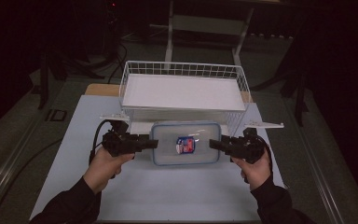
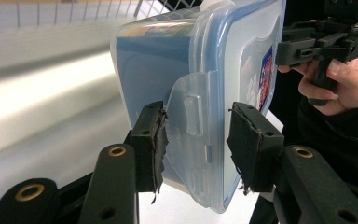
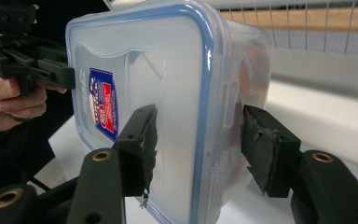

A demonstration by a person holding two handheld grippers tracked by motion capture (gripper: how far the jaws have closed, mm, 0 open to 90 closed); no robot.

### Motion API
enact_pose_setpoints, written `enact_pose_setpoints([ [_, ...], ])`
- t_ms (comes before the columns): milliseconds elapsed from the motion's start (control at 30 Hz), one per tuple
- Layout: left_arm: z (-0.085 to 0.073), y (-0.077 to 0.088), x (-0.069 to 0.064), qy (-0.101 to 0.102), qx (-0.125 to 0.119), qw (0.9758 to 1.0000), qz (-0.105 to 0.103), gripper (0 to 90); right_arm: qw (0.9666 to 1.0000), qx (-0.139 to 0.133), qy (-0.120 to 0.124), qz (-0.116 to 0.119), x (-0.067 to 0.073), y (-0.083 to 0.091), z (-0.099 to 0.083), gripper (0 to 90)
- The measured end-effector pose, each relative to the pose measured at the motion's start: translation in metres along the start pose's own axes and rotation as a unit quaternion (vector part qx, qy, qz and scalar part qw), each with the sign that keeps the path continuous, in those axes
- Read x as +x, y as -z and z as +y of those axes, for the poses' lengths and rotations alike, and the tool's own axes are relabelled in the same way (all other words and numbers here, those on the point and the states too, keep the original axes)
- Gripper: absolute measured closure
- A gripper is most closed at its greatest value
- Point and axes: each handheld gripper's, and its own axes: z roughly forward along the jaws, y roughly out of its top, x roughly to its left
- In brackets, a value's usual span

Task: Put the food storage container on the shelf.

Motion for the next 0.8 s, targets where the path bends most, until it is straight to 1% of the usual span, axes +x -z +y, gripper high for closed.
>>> enact_pose_setpoints([
  [167,0.021,0.005,0.001,-0.007,-0.005,1.0,-0.001,56.0,0.9999,-0.012,0.007,-0.001,0.002,0.003,0.019,46.7],
  [367,0.048,0.011,-0.001,-0.023,-0.019,0.9995,0.009,56.0,0.9996,-0.027,0.007,0.0,0.0,0.005,0.04,46.6],
  [500,0.063,0.014,0.0,-0.028,-0.023,0.9993,0.01,55.9,0.9993,-0.037,0.011,-0.002,0.001,0.005,0.055,46.6],
  [633,0.078,0.016,-0.001,-0.036,-0.028,0.9988,0.017,55.9,0.999,-0.042,0.012,-0.005,-0.001,0.006,0.068,46.3],
  [800,0.095,0.017,0.003,-0.041,-0.035,0.9984,0.016,55.9,0.9984,-0.052,0.017,-0.01,-0.002,0.006,0.085,45.9],
])
